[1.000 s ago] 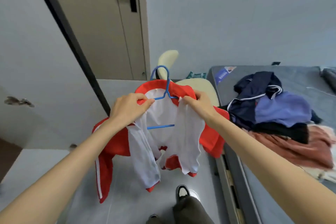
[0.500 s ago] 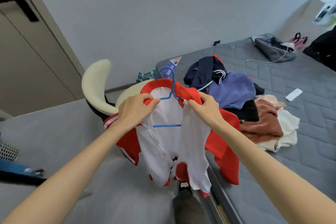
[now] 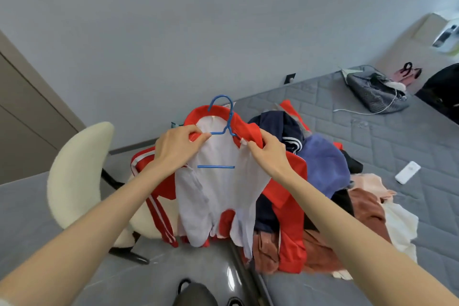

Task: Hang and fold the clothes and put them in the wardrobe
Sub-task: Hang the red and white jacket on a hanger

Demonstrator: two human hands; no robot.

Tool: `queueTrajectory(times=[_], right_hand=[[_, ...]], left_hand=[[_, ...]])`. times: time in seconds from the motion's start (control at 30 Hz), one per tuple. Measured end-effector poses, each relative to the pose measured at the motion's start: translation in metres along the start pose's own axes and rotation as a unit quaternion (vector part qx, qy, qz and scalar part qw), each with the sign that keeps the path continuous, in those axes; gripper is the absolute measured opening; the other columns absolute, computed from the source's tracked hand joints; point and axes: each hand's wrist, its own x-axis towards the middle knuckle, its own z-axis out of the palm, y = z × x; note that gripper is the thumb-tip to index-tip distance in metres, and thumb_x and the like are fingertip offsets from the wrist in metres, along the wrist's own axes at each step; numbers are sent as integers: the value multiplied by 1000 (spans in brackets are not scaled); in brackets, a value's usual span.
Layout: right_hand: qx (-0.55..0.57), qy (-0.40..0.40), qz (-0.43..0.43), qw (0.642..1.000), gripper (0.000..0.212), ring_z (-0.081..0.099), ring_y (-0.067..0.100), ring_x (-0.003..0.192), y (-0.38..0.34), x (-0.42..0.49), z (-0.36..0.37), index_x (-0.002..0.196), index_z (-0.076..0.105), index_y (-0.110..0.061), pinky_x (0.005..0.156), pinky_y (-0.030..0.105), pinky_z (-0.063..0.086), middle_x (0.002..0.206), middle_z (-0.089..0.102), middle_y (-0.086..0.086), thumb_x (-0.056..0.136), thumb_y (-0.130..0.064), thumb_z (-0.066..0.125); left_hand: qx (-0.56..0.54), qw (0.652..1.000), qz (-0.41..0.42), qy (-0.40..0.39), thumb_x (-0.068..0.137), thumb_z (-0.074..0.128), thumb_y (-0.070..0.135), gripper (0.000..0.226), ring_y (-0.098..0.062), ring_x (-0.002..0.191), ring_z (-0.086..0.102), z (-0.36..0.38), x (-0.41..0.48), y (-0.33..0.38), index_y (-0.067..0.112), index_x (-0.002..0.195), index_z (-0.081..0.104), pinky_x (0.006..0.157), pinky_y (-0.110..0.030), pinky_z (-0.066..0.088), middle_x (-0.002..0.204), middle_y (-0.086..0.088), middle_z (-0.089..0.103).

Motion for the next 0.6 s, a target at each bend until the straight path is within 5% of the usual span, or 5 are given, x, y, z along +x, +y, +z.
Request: queueTrajectory(times=[0.2,0.33,0.6], right_hand=[[-8,-6,32,999,17,48,26,76,28,97,34,86,60,-10,69,38,41,75,60,10,90,-25,56],[-40,-10,91,995,19,44,28,85,52,153,63,94,57,-2,74,39,39,84,56,14,92,-21,51],[-82,-3,165,983,20,40,25,90,120,242,101,73,39,-14,72,32,31,85,44,7,91,-7,45]], left_hand=[[-8,1000,16,-24,86,50,61,32,-23,93,63,47,107,-20,34,92,68,67,-27,36,97,7,70],[-22,997,10,-72,85,53,60,31,-24,95,63,84,173,-35,34,94,69,68,-27,36,99,6,70],[-96,985,3,-141,89,62,38,22,-11,87,60,175,273,-46,22,104,67,72,-23,36,105,6,69]])
